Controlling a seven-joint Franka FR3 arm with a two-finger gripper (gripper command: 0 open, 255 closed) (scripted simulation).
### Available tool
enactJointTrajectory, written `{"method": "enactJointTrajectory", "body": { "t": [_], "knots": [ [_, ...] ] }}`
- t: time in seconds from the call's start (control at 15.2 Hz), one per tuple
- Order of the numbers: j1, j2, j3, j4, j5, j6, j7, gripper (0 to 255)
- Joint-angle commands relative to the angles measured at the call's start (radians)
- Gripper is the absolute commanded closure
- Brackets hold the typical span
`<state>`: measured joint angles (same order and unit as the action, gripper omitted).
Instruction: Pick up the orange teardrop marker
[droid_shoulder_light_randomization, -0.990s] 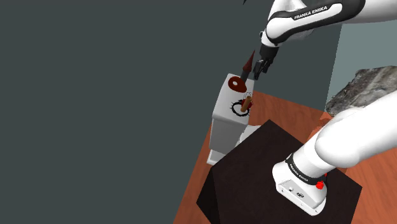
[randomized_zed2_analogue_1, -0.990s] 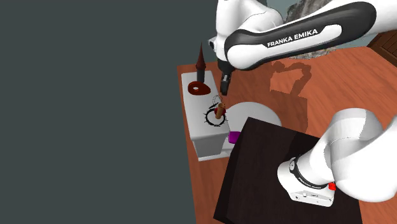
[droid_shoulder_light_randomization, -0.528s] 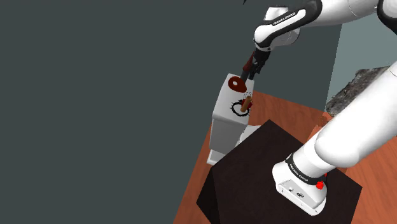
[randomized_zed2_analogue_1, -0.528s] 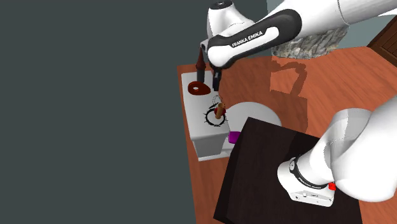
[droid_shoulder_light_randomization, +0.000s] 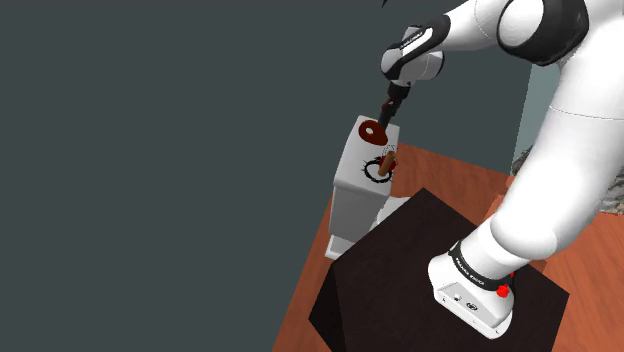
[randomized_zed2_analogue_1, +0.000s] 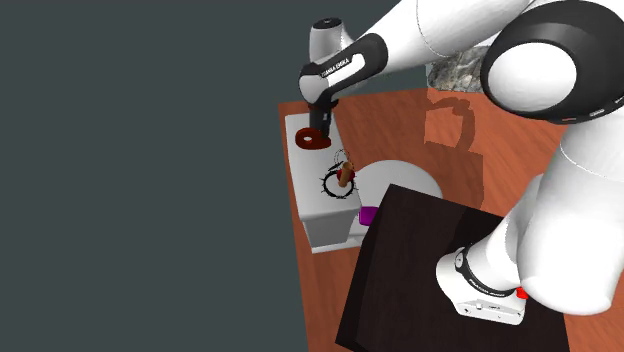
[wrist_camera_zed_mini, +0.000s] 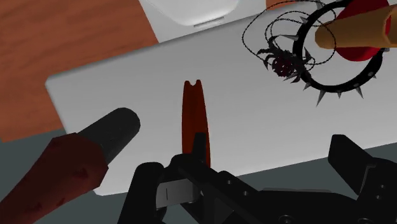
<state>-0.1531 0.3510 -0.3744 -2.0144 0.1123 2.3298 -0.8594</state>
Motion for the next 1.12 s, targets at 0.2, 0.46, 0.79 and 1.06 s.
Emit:
{"method": "enactJointTrajectory", "body": {
  "t": [0.2, 0.46, 0.79, 1.06],
  "knots": [
    [-0.081, 0.203, 0.054, 0.207, 0.082, -0.005, -0.122, 0],
    [-0.128, 0.329, 0.088, 0.359, 0.110, -0.028, -0.173, 0],
    [-0.136, 0.375, 0.099, 0.363, 0.123, 0.014, -0.180, 0],
    [-0.141, 0.399, 0.105, 0.367, 0.129, 0.034, -0.183, 0]
  ]
}}
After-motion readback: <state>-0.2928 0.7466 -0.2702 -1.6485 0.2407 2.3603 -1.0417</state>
